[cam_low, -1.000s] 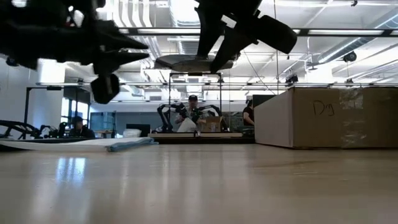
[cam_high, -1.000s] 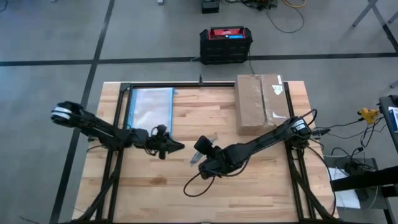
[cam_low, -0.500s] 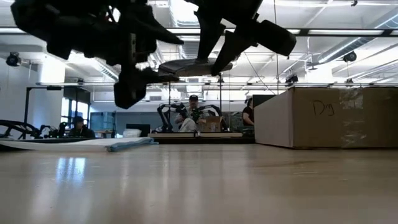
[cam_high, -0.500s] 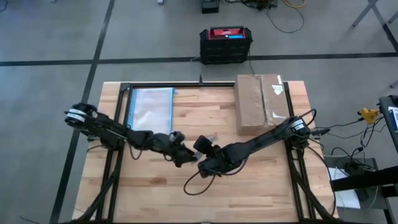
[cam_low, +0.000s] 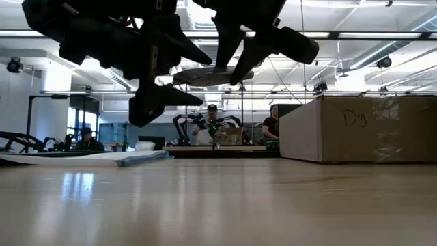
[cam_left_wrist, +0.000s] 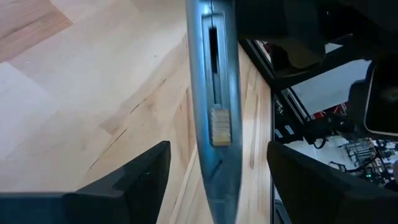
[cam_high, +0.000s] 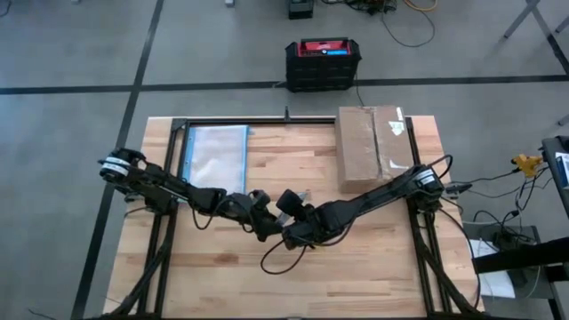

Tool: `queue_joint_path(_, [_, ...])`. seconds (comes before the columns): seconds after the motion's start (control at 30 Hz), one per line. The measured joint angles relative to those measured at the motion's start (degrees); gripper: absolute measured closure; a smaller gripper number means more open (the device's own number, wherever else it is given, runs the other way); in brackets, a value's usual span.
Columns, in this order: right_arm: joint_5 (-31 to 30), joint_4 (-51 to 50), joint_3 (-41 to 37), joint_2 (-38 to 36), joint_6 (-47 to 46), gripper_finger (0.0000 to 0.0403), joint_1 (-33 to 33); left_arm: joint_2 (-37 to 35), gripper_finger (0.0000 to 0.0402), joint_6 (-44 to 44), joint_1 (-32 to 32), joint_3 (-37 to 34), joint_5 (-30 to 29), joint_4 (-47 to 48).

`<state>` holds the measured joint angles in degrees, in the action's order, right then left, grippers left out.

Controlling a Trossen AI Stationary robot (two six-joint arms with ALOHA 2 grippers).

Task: Unpack boxes
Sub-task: Open the cardboard box using the gray cutter

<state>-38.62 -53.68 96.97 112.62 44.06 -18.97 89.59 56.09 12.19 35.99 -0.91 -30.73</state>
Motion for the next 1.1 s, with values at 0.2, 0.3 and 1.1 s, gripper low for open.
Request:
queue_joint_path(0.2, [0.10, -0.02, 0.00, 0.00, -0.94, 0.0302, 0.34, -0.01, 0.0263, 0.70, 0.02, 0.00, 0.00, 0.99])
queue_joint_path(0.3, [1.16, -0.01, 0.00, 0.00, -1.01, 0.0302, 0.26, -0.03, 0.0329, 0.41, 0.02, 0.00, 0.03, 1.05])
queue_joint_path(1.1, [3.09, -0.01, 0.00, -0.62, -5.80, 0.0263, 0.12, -1.18, 0.0368, -7.44, 0.84, -0.11, -4.71, 2.29])
